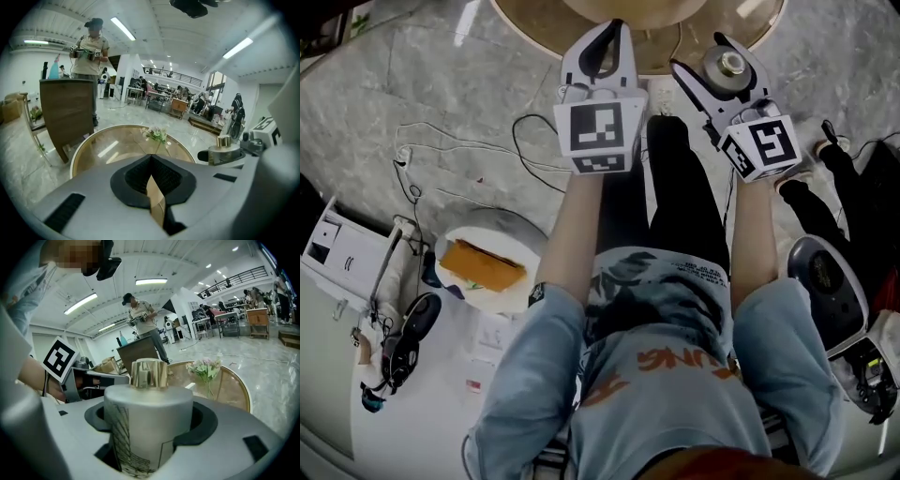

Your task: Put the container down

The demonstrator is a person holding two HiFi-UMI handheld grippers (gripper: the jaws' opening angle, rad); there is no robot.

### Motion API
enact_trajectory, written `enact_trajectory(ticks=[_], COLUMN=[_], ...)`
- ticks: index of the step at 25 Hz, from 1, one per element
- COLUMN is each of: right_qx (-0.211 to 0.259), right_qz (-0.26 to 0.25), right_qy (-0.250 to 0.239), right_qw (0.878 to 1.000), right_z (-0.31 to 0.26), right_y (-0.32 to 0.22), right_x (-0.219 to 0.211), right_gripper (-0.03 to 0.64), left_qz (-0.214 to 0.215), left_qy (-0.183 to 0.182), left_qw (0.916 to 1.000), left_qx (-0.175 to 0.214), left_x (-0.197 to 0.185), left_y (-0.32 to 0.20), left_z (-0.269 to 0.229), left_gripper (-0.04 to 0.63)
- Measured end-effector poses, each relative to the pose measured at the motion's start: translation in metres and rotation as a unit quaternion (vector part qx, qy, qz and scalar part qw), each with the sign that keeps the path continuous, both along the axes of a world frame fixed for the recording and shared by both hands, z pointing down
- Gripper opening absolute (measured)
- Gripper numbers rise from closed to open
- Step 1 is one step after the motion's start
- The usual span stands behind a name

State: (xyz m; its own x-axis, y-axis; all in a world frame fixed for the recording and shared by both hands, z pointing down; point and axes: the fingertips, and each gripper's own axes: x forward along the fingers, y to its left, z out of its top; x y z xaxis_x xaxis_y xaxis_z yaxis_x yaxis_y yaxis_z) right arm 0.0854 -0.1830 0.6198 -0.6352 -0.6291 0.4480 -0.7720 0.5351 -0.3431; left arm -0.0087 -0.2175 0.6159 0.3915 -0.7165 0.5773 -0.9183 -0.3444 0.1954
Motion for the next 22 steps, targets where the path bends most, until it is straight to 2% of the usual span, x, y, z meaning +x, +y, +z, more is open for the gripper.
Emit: enact_trajectory(ticks=[6,11,14,22], right_qx=[-0.02,-0.029,-0.025,0.005], right_qz=[0.013,0.019,0.013,0.001], right_qy=[0.032,0.032,0.04,0.079], right_qw=[0.999,0.999,0.999,0.997], right_z=[0.047,0.088,0.099,0.118], right_y=[0.001,-0.025,-0.04,-0.096], right_x=[0.004,-0.009,-0.015,-0.021], right_gripper=[0.359,0.359,0.359,0.359], left_qz=[0.009,-0.002,-0.009,0.0], left_qy=[0.004,0.011,0.018,0.02], left_qw=[0.9997,0.9989,0.9981,0.9983], left_qx=[-0.022,-0.045,-0.058,-0.056], left_x=[0.001,-0.004,-0.006,-0.006], left_y=[0.006,-0.009,-0.017,-0.056], left_z=[0.037,0.082,0.097,0.111], left_gripper=[0.025,0.025,0.025,0.025])
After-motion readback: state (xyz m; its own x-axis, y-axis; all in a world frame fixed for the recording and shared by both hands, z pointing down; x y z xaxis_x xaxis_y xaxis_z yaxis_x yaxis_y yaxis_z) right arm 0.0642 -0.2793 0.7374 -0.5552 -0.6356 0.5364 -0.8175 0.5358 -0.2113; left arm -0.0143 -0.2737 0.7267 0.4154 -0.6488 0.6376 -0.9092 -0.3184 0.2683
